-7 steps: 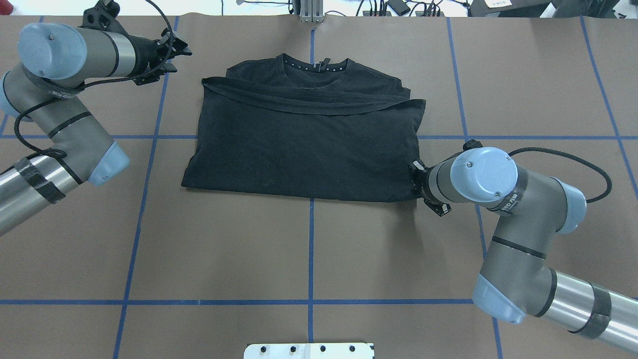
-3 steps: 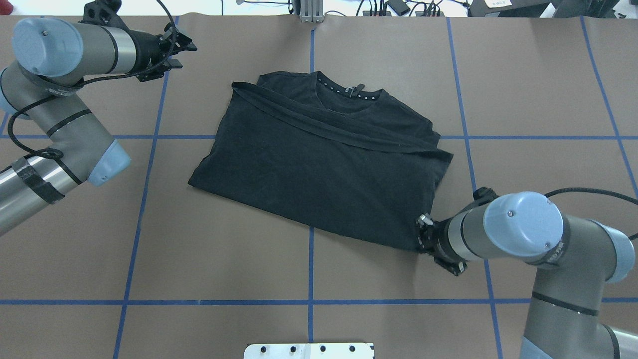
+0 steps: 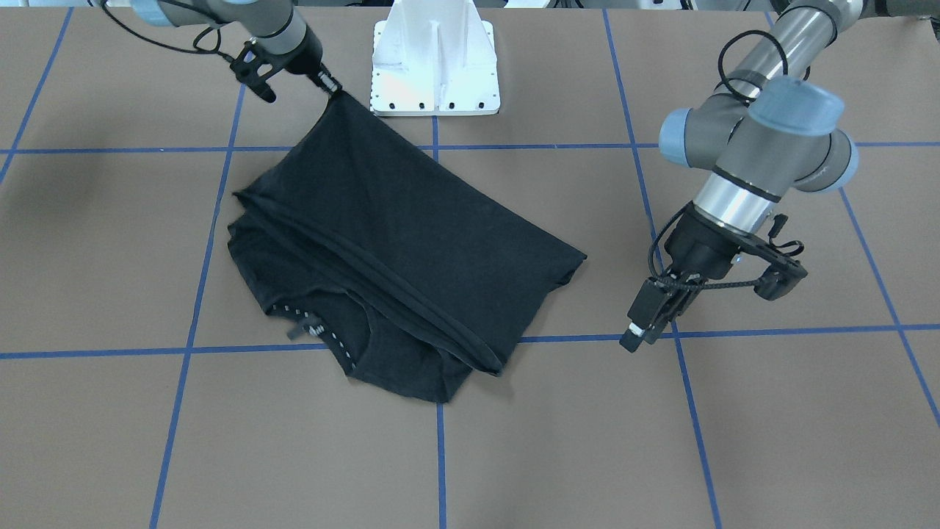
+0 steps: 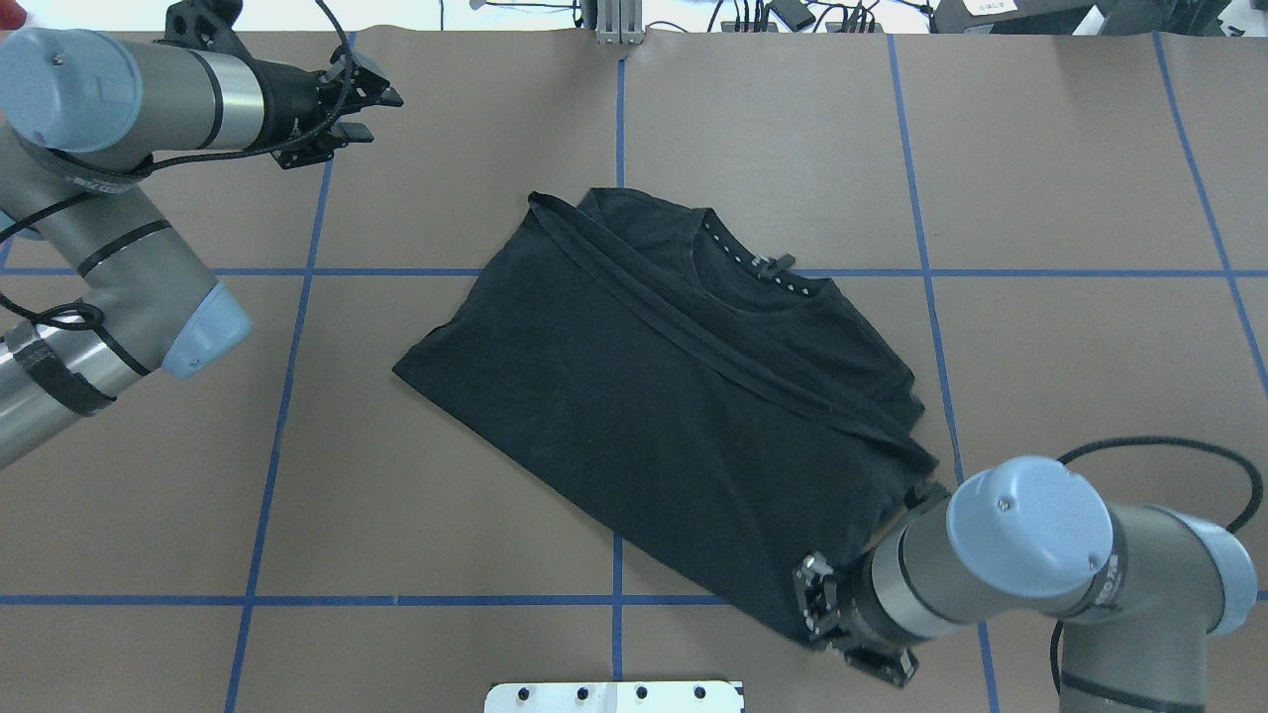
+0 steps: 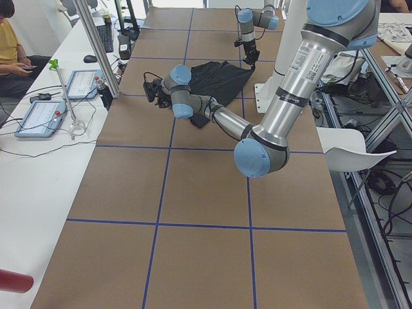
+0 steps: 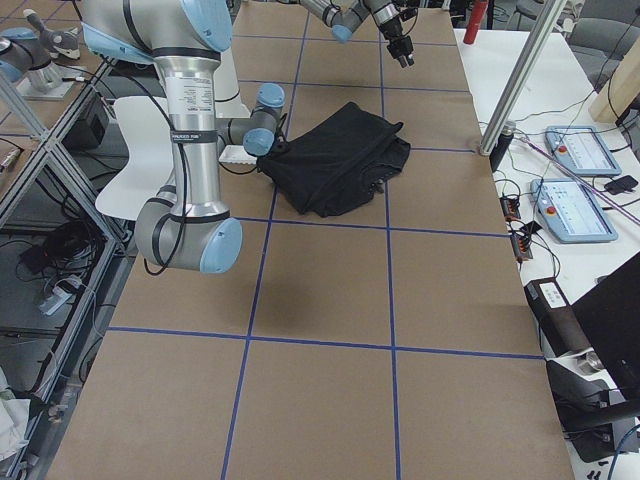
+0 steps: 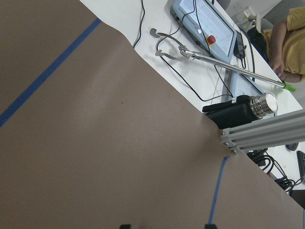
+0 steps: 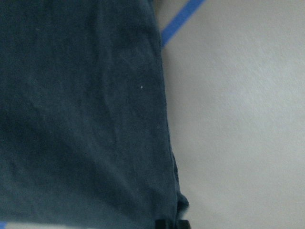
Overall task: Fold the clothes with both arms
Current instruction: 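Grasp the corner with the right gripper and drag it toward the robot, then grasp the shirt's side edge with the left gripper while right holds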
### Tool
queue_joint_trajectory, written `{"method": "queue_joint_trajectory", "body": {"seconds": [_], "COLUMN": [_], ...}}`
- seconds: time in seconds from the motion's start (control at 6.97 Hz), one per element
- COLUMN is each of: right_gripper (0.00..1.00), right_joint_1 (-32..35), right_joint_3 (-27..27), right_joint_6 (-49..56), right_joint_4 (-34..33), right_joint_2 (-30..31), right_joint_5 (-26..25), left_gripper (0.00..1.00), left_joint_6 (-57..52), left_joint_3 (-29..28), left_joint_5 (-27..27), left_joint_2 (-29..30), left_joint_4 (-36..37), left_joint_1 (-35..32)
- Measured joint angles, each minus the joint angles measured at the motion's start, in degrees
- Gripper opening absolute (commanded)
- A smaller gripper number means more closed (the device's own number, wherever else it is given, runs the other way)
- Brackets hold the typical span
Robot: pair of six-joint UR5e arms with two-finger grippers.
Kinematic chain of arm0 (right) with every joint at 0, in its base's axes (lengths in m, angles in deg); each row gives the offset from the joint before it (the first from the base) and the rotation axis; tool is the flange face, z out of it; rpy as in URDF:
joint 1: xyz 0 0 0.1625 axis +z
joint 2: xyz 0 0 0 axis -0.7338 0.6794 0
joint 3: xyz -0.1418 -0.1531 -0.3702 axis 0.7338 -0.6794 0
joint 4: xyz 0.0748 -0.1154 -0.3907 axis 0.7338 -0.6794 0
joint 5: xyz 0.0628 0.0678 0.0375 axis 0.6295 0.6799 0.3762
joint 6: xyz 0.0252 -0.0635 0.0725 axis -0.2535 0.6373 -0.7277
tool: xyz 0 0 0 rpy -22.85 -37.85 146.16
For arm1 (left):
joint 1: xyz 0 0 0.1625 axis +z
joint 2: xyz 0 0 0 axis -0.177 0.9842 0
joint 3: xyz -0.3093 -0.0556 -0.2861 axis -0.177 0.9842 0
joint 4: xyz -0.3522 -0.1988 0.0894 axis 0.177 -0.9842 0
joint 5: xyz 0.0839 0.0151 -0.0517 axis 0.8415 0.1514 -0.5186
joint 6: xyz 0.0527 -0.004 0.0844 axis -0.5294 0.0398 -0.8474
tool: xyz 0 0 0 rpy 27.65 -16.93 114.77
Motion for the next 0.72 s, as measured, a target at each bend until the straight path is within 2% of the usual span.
{"method": "queue_joint_trajectory", "body": {"seconds": [0.14, 0.43, 0.72], "right_gripper": [1.0, 1.0, 1.0], "right_joint_1": [-0.98, 2.69, 9.57], "right_joint_3": [0.11, 0.31, 0.3], "right_joint_6": [-1.58, -2.47, -2.29], "right_joint_4": [0.02, 0.05, 0.05], "right_joint_2": [-0.03, -0.14, -1.35], "right_joint_5": [0.35, 1.09, 2.24], "left_gripper": [0.62, 0.62, 0.6], "left_joint_6": [0.15, 2.22, 3.09], "left_joint_3": [2.66, 7.17, 10.34], "left_joint_5": [-0.69, 0.23, 7.36], "left_joint_2": [-1.76, -4.95, -9.43], "left_joint_4": [0.23, 1.35, 2.72], "left_joint_1": [1.01, 5.5, 13.16]}}
